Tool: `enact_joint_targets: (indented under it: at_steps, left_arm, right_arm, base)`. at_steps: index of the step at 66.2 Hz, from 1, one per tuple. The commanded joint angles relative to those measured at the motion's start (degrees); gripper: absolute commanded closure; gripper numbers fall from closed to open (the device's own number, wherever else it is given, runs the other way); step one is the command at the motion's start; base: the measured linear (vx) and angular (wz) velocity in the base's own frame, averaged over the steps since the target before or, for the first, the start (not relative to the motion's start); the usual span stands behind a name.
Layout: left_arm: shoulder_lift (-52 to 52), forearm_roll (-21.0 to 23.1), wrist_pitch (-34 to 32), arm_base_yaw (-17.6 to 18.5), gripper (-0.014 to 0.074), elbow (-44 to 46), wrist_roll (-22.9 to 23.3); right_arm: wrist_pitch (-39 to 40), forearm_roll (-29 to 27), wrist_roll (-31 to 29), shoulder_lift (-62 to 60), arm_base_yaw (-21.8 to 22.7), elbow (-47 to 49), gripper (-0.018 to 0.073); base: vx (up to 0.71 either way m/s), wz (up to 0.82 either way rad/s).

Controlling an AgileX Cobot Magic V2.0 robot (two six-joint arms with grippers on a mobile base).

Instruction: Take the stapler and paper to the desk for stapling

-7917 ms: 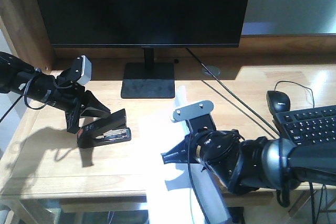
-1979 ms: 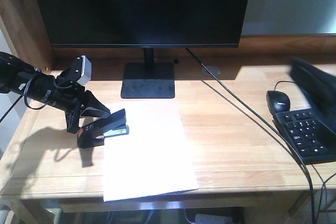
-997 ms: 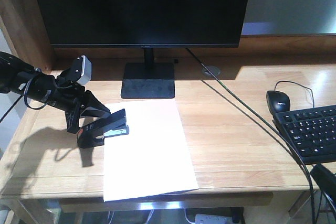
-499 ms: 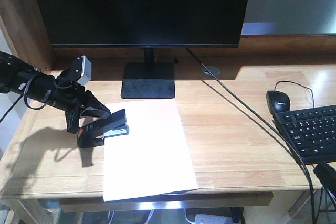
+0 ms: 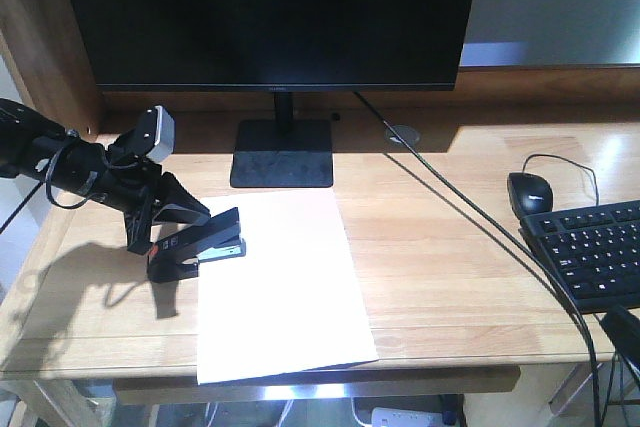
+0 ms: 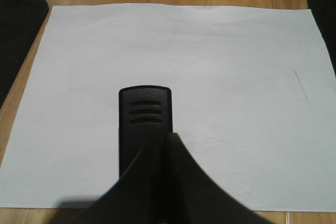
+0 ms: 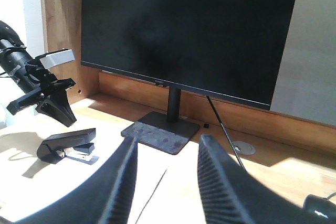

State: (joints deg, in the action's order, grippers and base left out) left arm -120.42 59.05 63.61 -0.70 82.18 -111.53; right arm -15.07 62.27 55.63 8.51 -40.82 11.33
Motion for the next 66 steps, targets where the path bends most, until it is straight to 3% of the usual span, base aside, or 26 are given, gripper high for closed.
enact_joint_targets:
  at_steps: [1,19,34,66]
  left_arm:
    - [3.28,3.29,1.81,0.25,0.0603,1.41,0.47]
    - [3.28,3.36,1.81,0.25,0.0603,1.41,0.42]
    - [1.29,8.02,-0.65,0.25,0.0603,1.41,-1.15]
    - [-2.53,8.24,-4.92,2.47,0.0603,1.41,-2.58]
  right_arm:
    - [1.98,1.15,0.07,0.57,0.27,1.49,0.0305]
    - [2.12,1.15,0.07,0.57,0.27,1.49,0.0305]
    - [2.12,1.15,0.07,0.57,0.27,1.49,0.0305]
    - [2.18,1.15,0.07,0.57,0.27,1.49,0.0305]
  base:
    - [0.00,0.00]
    - [0.00,0.00]
    - [0.00,0.00]
    - [0.00,0.00]
